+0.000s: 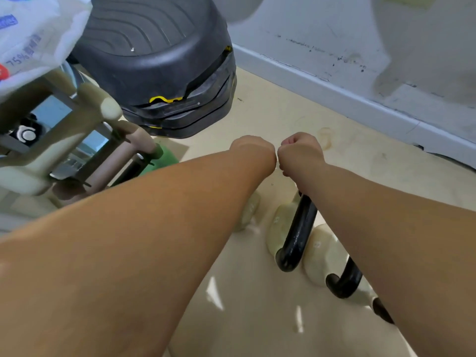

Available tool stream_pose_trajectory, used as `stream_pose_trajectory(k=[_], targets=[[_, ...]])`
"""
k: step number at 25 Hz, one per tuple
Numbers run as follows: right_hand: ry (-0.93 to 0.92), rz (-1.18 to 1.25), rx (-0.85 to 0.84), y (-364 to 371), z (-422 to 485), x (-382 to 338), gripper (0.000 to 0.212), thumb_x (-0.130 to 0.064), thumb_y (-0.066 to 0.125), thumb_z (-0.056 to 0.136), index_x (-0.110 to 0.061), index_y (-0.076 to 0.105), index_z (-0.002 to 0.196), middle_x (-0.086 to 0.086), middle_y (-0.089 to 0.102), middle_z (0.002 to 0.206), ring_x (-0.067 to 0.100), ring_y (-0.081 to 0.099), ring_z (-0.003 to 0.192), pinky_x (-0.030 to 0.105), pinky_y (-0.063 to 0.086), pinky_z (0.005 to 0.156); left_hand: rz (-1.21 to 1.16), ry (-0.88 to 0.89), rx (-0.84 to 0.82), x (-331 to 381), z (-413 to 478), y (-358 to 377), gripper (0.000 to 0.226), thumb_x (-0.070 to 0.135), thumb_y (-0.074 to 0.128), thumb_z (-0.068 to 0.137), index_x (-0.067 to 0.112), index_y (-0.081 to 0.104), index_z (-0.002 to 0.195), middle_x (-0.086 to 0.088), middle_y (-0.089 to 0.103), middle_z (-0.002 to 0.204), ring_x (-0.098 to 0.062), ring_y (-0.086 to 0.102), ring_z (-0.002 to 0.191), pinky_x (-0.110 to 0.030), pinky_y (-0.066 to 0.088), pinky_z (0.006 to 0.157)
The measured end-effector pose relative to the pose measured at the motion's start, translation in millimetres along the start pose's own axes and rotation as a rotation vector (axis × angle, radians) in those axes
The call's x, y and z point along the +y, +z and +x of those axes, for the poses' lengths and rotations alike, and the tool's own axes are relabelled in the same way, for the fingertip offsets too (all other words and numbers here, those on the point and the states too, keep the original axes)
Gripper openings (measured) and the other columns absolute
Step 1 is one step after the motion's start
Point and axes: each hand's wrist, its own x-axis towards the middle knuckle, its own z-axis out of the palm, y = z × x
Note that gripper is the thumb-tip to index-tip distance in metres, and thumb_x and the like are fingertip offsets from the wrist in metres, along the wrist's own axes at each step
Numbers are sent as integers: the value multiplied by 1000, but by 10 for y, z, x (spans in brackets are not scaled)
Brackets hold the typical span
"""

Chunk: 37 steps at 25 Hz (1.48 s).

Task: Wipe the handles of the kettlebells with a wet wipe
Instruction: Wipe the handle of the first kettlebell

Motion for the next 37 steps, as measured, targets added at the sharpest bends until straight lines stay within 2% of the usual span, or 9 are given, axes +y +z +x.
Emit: stream_pose_trajectory(k=[5, 8, 11, 15, 19, 23, 29, 33, 37], targets=[[-129, -71, -92, 38, -48, -44, 11, -16, 48, 66, -19, 48, 77, 2, 51, 84, 24, 45, 70, 26, 35, 57, -171, -29, 188, -103, -230, 330, 57, 5, 55, 89, 17, 41, 144, -9, 43, 115, -29, 51, 98, -33, 39, 71], [-135, -34, -85, 137, -24, -155, 10, -12, 52, 79, -13, 58, 87, 11, 63, 95, 33, 59, 82, 35, 51, 69, -176, -12, 318, -198, -615, 742, 96, 2, 53, 87, 24, -5, 160, -15, 38, 125, -30, 49, 95, -38, 38, 69], [-90, -31, -84, 170, 8, -168, 19, -6, 50, 83, -5, 65, 95, 18, 68, 98, 37, 66, 89, 45, 59, 86, -130, -61, 300, -232, -738, 810, 99, 1, 50, 89, 21, -17, 159, -17, 42, 124, -30, 51, 84, -40, 42, 68], [-78, 24, -91, 147, -18, -71, 21, -18, 45, 69, -11, 59, 84, 14, 58, 83, 27, 51, 73, 38, 45, 66, -256, -60, 178, -189, -347, 407, 77, 6, 52, 94, 14, 11, 159, -17, 45, 129, -33, 51, 86, -37, 40, 71], [-40, -6, -38, 89, 16, 11, 17, -10, 44, 69, -18, 55, 79, 7, 61, 87, 29, 55, 72, 30, 44, 58, -194, -146, 6, 24, 13, 89, 29, 9, 55, 92, 17, 64, 118, 1, 55, 93, -19, 63, 90, -26, 54, 75], [-10, 49, 16, 23, 62, 4, 25, -13, 42, 64, -16, 60, 81, 8, 65, 90, 36, 70, 86, 44, 61, 77, 80, -42, 33, 114, 113, 160, 23, 13, 61, 86, 20, 65, 108, 1, 56, 94, -24, 63, 101, -29, 52, 74], [109, 138, -30, 131, -95, -323, 14, -10, 54, 84, -13, 48, 72, 13, 56, 83, 32, 57, 80, 39, 58, 81, -482, 134, 247, -393, -231, 625, 78, 13, 59, 88, 29, 20, 153, -11, 42, 118, -39, 59, 95, -39, 47, 71], [135, 25, -29, 379, -314, -359, 17, -20, 58, 91, -4, 57, 95, 13, 63, 112, 34, 60, 104, 36, 53, 88, -703, 102, 140, -731, -532, 484, 116, 53, 75, 81, 20, -1, 162, -7, 28, 163, -27, 34, 147, -38, 37, 113], [101, -148, 55, 463, -498, -377, 40, -28, 54, 91, -10, 54, 127, 14, 44, 139, 34, 50, 124, 37, 46, 93, -447, 40, 70, -951, -855, 446, 75, 57, 66, 84, 11, 48, 140, -9, 56, 140, -29, 55, 125, -41, 49, 102]])
